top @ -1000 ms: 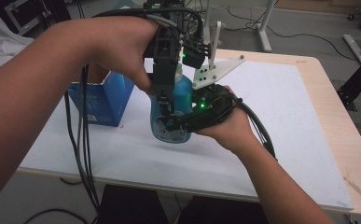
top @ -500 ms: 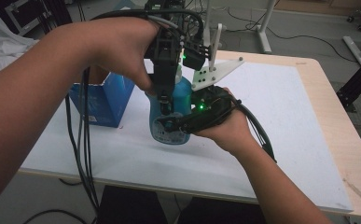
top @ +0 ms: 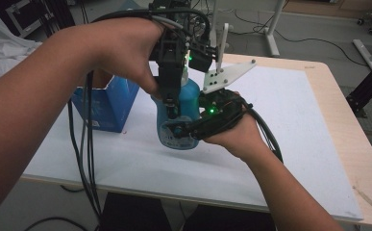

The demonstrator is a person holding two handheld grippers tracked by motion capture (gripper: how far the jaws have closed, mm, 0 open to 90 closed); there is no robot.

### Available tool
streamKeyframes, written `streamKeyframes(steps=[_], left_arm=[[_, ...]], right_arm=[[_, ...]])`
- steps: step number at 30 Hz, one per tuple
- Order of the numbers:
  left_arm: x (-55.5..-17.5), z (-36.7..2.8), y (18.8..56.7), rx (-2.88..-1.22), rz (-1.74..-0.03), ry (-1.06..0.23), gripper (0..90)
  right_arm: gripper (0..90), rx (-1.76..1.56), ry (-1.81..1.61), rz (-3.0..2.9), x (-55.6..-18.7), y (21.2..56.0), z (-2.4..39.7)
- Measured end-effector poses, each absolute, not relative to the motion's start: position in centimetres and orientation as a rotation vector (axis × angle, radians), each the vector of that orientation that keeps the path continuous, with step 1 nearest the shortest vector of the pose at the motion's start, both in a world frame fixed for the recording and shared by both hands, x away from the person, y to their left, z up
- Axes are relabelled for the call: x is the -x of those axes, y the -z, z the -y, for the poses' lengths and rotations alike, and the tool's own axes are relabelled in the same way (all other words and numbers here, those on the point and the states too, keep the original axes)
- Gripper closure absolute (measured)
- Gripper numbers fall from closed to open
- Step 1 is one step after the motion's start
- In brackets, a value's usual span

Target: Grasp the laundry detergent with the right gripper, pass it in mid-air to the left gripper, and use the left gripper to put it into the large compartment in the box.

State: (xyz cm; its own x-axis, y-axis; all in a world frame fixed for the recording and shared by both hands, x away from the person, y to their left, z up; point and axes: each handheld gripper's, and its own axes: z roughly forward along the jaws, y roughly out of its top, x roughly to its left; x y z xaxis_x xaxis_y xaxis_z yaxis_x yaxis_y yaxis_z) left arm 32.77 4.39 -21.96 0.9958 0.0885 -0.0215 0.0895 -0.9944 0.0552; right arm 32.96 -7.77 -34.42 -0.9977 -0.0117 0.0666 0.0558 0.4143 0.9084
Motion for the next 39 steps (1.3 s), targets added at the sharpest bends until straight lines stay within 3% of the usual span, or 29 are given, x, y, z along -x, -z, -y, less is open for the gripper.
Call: streamKeyframes(steps=[10,21,22,23,26,33,39], left_arm=[[-33.1,-5.1,22.0,-3.109,-0.190,0.039,37.8],[-33.9,-6.6,20.9,-3.107,-0.316,0.033,37.6],[-34.1,-6.8,20.8,-3.111,-0.334,0.042,37.6],[-34.2,-7.1,20.5,-3.104,-0.365,0.048,37.6],[-34.5,-7.9,19.6,-3.083,-0.419,0.043,37.6],[-35.7,-10.4,15.9,-2.978,-0.737,0.051,37.6],[-37.0,-12.8,12.6,-2.817,-1.116,0.075,37.6]], right_arm=[[13.4,0.146,1.602,2.665,-33.4,34.2,11.1],[10.8,0.206,1.490,2.782,-34.0,33.1,14.4],[8.7,0.212,1.478,2.794,-34.0,32.9,14.7],[0.8,0.219,1.468,2.817,-34.1,32.8,14.9],[1.0,0.229,1.395,2.888,-34.1,32.2,15.8],[0.7,0.207,1.126,3.043,-34.9,30.2,18.1],[0.8,0.148,0.847,3.174,-35.5,28.2,19.3]])
